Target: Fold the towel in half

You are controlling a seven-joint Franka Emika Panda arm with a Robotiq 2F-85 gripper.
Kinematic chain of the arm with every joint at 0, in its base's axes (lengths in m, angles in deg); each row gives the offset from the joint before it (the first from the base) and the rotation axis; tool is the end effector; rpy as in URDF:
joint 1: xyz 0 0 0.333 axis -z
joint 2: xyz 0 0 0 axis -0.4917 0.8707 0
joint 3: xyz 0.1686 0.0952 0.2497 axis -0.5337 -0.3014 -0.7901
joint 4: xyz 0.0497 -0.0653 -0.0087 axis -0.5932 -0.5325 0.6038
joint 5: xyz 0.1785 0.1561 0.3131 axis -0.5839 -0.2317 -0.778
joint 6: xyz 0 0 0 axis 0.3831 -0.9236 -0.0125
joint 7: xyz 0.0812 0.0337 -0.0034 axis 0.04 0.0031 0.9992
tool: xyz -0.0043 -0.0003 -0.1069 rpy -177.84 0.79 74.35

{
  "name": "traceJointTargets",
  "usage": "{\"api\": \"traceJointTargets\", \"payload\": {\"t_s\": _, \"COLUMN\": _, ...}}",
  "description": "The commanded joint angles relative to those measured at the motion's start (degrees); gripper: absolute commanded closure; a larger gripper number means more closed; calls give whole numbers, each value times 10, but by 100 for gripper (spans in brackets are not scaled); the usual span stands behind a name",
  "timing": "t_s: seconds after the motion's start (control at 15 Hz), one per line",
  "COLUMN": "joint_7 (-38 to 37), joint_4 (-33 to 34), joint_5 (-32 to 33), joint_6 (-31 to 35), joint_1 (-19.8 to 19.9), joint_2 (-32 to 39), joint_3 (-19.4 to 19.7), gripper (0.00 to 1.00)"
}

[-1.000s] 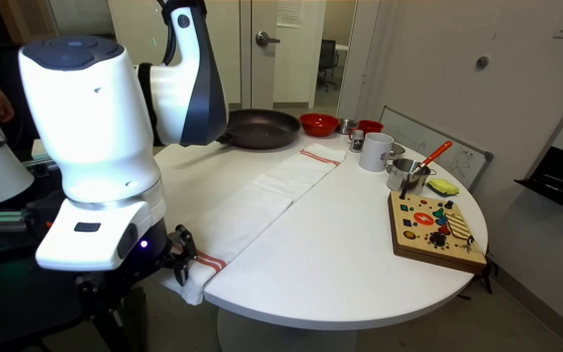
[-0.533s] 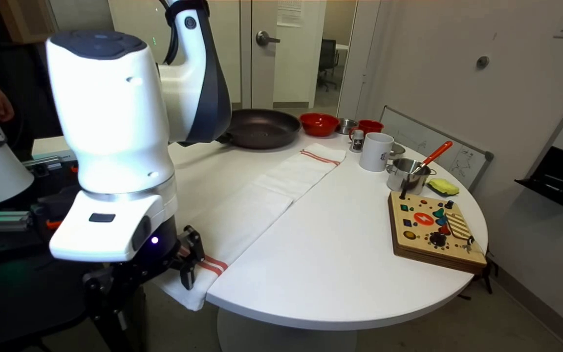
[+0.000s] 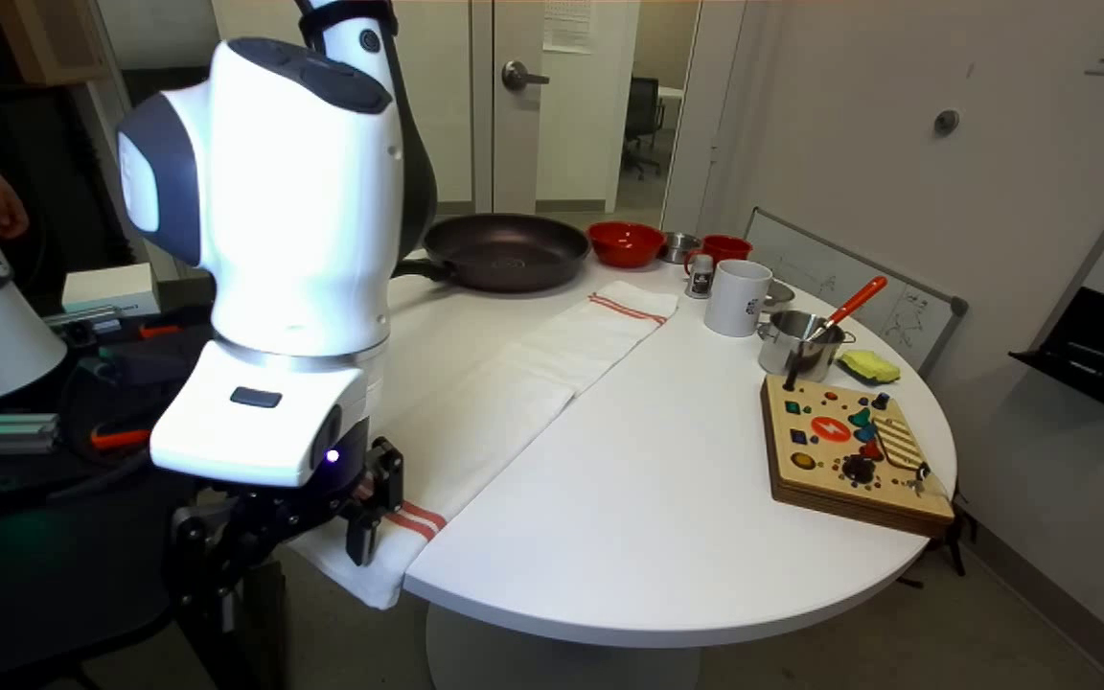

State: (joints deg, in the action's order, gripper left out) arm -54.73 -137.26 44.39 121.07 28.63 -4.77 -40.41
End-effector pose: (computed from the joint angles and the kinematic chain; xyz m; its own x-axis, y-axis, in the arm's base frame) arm 0.2998 -0.3260 0.1172 0.3721 -0.9278 -0.0275 -0.9057 -0.3694 0.2081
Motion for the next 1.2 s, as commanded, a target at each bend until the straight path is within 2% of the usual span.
{"api": "traceJointTargets", "payload": {"t_s": 0.0, "joint_7": -87, "joint_4": 8, "joint_5": 110, "joint_6": -74, "joint_1": 39, "joint_2": -52, "joint_3": -15, "gripper": 0}}
{"api": "traceJointTargets", "payload": {"t_s": 0.33, "joint_7": -108, "joint_4": 16, "joint_5": 132, "joint_6": -115, "joint_1": 114, "joint_2": -103, "joint_3": -78, "gripper": 0}}
{"api": "traceJointTargets", "payload": {"t_s": 0.6, "joint_7": -69, "joint_4": 15, "joint_5": 121, "joint_6": -161, "joint_1": 182, "joint_2": -128, "joint_3": -135, "gripper": 0}}
{"api": "traceJointTargets", "payload": {"t_s": 0.8, "joint_7": -42, "joint_4": 13, "joint_5": 111, "joint_6": -188, "joint_1": 217, "joint_2": -136, "joint_3": -163, "gripper": 0}}
{"api": "traceJointTargets", "payload": {"t_s": 1.13, "joint_7": 16, "joint_4": -6, "joint_5": 99, "joint_6": -200, "joint_1": 254, "joint_2": -160, "joint_3": -189, "gripper": 0}}
